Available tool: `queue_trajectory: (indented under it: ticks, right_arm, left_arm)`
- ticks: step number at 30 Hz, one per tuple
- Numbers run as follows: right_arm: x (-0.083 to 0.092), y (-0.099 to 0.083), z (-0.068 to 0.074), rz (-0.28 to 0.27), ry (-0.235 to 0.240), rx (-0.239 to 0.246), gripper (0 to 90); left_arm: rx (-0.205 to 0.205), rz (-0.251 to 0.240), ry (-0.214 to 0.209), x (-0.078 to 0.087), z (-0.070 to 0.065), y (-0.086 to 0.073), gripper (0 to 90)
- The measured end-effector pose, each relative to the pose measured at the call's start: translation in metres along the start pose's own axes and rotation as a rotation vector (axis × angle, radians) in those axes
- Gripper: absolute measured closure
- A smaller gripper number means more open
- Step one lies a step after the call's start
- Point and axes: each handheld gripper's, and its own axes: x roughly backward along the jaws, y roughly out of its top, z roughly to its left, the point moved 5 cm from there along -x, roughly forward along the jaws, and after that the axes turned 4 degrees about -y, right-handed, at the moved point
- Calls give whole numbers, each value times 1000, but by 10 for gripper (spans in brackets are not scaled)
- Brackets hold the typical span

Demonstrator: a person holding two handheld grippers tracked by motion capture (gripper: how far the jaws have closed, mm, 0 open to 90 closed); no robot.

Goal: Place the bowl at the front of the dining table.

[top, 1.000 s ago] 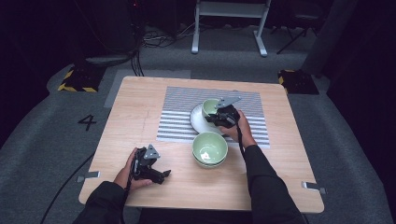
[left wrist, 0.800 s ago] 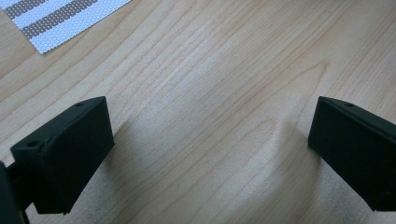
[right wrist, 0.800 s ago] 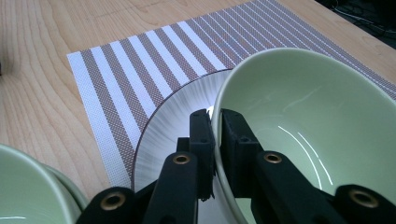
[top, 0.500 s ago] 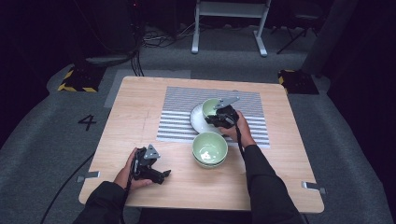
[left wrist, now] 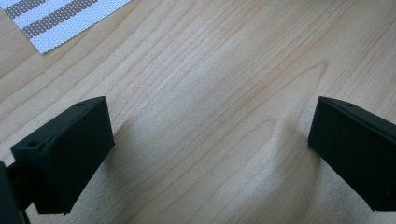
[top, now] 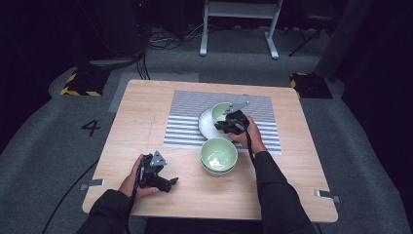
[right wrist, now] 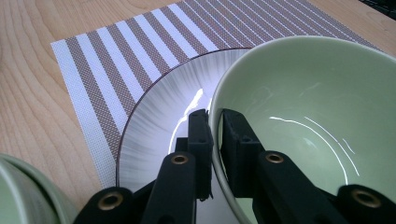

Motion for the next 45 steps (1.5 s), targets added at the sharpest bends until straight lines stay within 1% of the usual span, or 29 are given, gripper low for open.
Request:
queue_trajectory:
  ticks: [7, 9, 23, 32, 33, 34, 36, 37, 38, 40, 43, 45]
  right_arm:
    - [0, 0, -1, 1, 1, -1, 820]
    - [1, 0, -1, 3, -2, -8, 817]
    - [6, -3, -1, -2, -8, -6, 797]
    - [13, -4, -3, 6, -23, -11, 716]
    - [14, -4, -3, 6, -17, -14, 693]
    - [16, -5, -4, 11, -33, -9, 666]
    - [17, -5, -4, 10, -33, -15, 661]
    - [17, -5, -4, 10, -28, -15, 645]
    - [18, -5, -4, 12, -37, -12, 623]
    - [21, -5, -4, 10, -36, -21, 584]
    - [23, -5, -6, 14, -52, -24, 544]
    - [23, -5, -6, 16, -53, -24, 526]
  left_arm:
    - [0, -1, -1, 0, 0, 0, 2]
    - [-1, 0, 0, 0, 0, 0, 2]
    - [2, -1, 0, 0, 0, 0, 2]
    - [0, -1, -1, 0, 0, 0, 2]
    - [1, -1, 1, 0, 0, 0, 2]
    - [1, -1, 1, 0, 0, 0, 2]
    - [-2, -2, 1, 0, 0, 0, 2]
    - [-1, -2, 1, 0, 0, 0, 2]
    - [0, 0, 1, 0, 0, 0, 2]
    - [1, -1, -1, 0, 0, 0, 2]
    - [1, -1, 1, 0, 0, 0, 2]
    - [1, -1, -1, 0, 0, 0, 2]
